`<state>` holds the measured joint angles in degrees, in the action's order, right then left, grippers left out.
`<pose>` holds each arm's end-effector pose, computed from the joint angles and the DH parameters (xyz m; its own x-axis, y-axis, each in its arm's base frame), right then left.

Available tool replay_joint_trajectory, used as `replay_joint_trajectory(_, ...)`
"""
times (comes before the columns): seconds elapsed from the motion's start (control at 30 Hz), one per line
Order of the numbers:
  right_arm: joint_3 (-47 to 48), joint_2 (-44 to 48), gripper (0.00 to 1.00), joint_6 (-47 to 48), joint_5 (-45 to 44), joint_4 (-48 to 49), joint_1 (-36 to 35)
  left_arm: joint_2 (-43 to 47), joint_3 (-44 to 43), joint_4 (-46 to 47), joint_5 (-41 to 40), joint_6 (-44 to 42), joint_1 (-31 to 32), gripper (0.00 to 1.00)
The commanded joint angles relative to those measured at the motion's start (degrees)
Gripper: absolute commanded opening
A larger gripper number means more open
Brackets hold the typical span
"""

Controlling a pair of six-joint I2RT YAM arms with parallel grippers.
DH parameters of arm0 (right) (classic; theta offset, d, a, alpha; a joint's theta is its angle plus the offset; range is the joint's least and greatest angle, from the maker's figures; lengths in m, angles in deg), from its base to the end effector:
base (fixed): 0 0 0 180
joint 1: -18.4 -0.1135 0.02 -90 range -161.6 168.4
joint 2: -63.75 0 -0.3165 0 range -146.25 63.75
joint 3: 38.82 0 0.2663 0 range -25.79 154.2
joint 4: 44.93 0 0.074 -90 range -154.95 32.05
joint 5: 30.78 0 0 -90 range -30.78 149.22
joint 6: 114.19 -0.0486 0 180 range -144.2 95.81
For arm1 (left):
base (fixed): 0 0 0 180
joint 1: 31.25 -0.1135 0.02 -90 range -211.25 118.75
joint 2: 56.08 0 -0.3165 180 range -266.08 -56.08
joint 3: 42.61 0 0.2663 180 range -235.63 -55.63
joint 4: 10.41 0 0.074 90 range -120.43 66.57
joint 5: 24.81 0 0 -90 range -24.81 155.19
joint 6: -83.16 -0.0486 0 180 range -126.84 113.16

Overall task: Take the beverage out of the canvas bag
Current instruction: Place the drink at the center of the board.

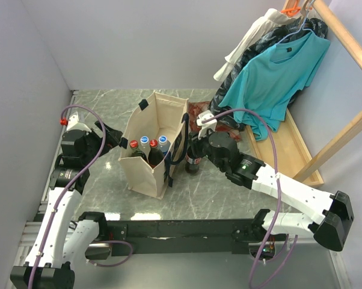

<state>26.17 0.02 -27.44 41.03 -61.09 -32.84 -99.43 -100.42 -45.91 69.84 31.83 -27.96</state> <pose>0.1760 0.1950 0.3723 -0.1920 -0.1531 -0.9694 -0.5419 0.8400 -0.0254 0.1615 -0.0132 0.3533 -0.3628 -0.6030 -0.7105 -0.1203 0.7864 -0.6059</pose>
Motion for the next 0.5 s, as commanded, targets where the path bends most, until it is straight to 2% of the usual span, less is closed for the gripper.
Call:
replay_joint_trajectory(0.0,1.74,1.06,0.0,1.22,0.0,16.84,-0.35,-0.06,0.06,1.83,-0.6,0.26,-0.3,0.96)
replay_joint_trajectory(0.47,2.0,-3.07,0.0,2.81,0.35,21.5,-0.26,-0.24,-0.03,1.48,-1.39,-0.18,-0.21,0.96)
